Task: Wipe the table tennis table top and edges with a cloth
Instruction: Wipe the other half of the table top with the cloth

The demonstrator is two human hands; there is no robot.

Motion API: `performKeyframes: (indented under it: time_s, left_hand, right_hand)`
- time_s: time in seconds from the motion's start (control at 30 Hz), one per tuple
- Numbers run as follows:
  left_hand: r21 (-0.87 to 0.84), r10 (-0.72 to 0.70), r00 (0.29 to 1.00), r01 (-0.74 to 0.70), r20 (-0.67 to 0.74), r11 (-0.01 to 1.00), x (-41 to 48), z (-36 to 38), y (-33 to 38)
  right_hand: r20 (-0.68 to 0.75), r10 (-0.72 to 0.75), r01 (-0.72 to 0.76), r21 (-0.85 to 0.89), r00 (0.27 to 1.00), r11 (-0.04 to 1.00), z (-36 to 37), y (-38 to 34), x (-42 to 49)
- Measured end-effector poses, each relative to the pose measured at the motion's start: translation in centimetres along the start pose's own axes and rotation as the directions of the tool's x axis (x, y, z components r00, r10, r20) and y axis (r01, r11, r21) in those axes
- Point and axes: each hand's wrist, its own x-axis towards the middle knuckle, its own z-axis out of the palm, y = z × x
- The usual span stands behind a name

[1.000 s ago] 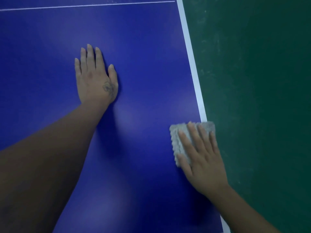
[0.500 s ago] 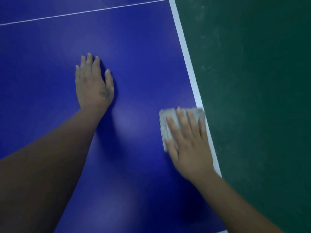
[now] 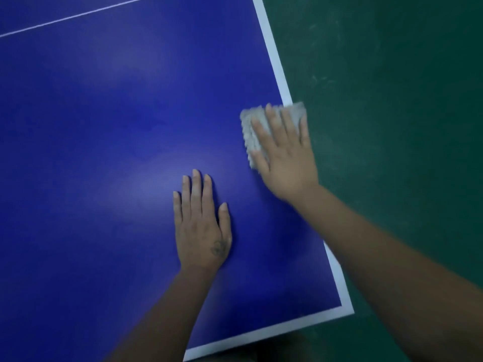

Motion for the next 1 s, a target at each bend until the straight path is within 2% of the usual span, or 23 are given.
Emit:
performKeyframes:
  time_s: [0.17,0.27,0.37,0.47,0.53,0.6,0.67,0.73,0.83,0.93,1.0]
  left_hand:
    - [0.039,-0.012,0.999,0.01,0.031,0.999,0.0,0.0,0.0]
    - [0.047,-0.016,0.998,0.014,0.059,0.999,0.1,-0.1,0.1]
    - [0.055,-0.025,0.998,0.022,0.056,0.998,0.1,-0.1,0.1]
    - [0.072,-0.026,0.998,0.022,0.054,0.997,0.0,0.0,0.1]
    - [0.079,-0.03,0.998,0.026,0.052,0.997,0.0,-0.1,0.1]
    - [0.066,-0.034,0.998,0.031,0.048,0.997,0.0,-0.1,0.2]
    - [0.036,-0.048,0.998,0.047,0.034,0.998,0.0,-0.1,0.1]
    - [-0.002,-0.06,0.998,0.06,-0.004,0.998,-0.1,-0.1,0.1]
    - [0.007,-0.111,0.993,0.112,-0.03,0.994,0.2,-0.2,0.5]
    - [0.07,-0.346,0.937,0.348,-0.05,0.935,0.9,0.1,2.9]
    - [0.075,-0.429,0.902,0.432,-0.055,0.899,1.3,0.2,4.0]
  right_hand:
    - [0.115,-0.132,0.123,0.082,0.985,0.989,-0.4,-2.0,-17.4]
    - [0.217,-0.21,0.199,0.073,0.953,0.977,-0.5,-0.8,-23.8]
    - [0.257,-0.264,0.259,0.053,0.93,0.964,-0.7,1.3,-21.6]
    - [0.153,-0.092,0.086,0.041,0.984,0.995,-0.5,2.4,-14.7]
    - [0.133,0.006,-0.01,0.032,0.991,0.999,-0.6,2.0,-11.0]
    - [0.136,-0.046,0.043,0.026,0.99,0.999,-0.6,0.7,-10.8]
    - [0.137,-0.183,0.175,0.071,0.973,0.982,-0.4,-0.2,-14.2]
    - [0.157,-0.324,0.305,0.133,0.933,0.943,-0.3,-0.5,-19.2]
    - [0.205,-0.539,0.516,0.158,0.817,0.842,0.0,-0.1,-24.9]
    - [0.2,-0.745,0.712,0.221,0.636,0.667,0.2,2.8,-25.1]
    - [0.188,-0.847,0.82,0.214,0.498,0.53,0.0,5.5,-22.2]
